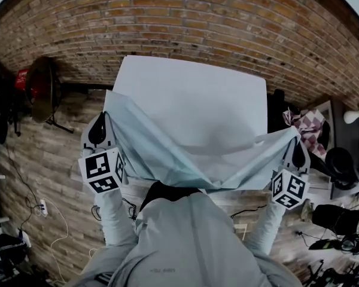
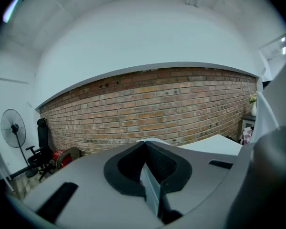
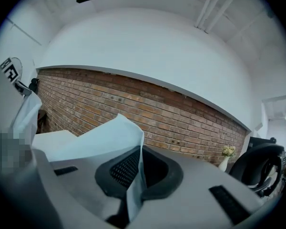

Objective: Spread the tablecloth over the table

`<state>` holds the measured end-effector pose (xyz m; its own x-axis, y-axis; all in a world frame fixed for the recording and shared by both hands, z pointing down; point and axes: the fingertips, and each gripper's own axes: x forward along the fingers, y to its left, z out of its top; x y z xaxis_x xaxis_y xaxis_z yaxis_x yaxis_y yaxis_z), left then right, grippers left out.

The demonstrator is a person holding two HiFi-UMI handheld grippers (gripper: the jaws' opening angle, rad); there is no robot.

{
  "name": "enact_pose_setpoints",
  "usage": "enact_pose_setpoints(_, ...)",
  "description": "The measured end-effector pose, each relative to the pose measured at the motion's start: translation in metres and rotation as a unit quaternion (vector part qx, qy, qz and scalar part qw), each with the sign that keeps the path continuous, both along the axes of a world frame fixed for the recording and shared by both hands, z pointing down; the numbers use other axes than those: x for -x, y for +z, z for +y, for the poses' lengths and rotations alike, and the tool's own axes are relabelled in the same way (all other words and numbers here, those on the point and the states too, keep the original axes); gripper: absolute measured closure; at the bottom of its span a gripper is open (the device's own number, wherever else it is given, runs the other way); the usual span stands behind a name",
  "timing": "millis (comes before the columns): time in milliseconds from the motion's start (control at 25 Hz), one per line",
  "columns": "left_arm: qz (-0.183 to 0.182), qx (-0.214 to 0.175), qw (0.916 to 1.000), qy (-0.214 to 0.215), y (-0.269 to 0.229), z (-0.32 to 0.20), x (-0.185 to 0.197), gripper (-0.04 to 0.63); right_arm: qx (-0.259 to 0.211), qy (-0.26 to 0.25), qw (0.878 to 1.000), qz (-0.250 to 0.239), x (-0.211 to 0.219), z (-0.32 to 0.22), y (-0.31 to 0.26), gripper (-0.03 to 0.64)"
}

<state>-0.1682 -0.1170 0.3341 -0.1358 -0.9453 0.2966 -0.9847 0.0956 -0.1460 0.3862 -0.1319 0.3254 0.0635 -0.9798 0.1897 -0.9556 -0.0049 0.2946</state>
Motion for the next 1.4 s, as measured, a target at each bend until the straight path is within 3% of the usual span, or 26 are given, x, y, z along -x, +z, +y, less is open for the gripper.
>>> enact_pose_setpoints(440,-0.042,-0.008,0.9981,-0.044,-0.010,-0.028,0.062,0.571,-0.005,0.057,0.997,0.049,-0.032,-0.024,-0.013,0.595)
enact_pose_setpoints(880,-0.115,-0.024,0.9925,-0.033,-0.031,-0.093,0.097,0.571,-0.030,0.038,0.993,0.104,-0.018,-0.103,-0.027,0.595)
enact_pose_setpoints(1200,-0.150,-0.049,0.9870,-0.029,-0.033,-0.173,0.116,0.571,-0.071,0.042,0.994,0.070,-0.038,-0.164,-0.047,0.595)
enact_pose_setpoints(1400,-0.172,-0.054,0.9834,-0.018,-0.031,-0.228,0.121,0.571,-0.081,0.048,0.993,0.076,-0.051,-0.209,-0.048,0.595)
